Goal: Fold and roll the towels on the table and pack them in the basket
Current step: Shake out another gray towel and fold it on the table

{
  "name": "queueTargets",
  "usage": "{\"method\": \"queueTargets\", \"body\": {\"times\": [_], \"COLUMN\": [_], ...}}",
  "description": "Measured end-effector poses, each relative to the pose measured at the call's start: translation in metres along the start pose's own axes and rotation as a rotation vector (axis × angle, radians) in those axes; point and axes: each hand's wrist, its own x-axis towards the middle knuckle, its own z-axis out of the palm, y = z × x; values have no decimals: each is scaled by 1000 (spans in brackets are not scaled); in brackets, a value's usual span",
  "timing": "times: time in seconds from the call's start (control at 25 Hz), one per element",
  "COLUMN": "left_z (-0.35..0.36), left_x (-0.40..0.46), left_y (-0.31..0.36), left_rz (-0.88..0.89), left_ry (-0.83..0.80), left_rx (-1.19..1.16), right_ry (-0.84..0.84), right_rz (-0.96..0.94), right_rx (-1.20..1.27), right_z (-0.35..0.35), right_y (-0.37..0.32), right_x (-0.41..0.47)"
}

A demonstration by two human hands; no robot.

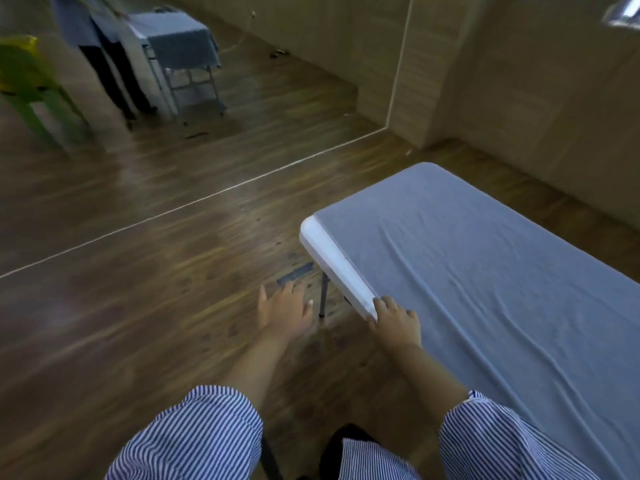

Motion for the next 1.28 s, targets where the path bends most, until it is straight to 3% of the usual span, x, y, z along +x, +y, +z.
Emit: {"method": "queueTargets", "body": {"times": [0.48,0.76,1.04,1.28], "left_z": [-13,-9,1,2], "left_x": [210,285,333,343], "left_y": [-20,-18,-19,-23], "left_rz": [187,366,611,703], "left_ry": [-18,-122,-57,-48], "left_rx": [72,242,330,390], "right_ry": [62,51,14,21], "right_rz": [129,201,433,552], "right_rx": [23,38,99,224], "right_z": [27,38,38,47], "right_y": [-14,-23,-46,-57], "right_x": [160,174,175,175]}}
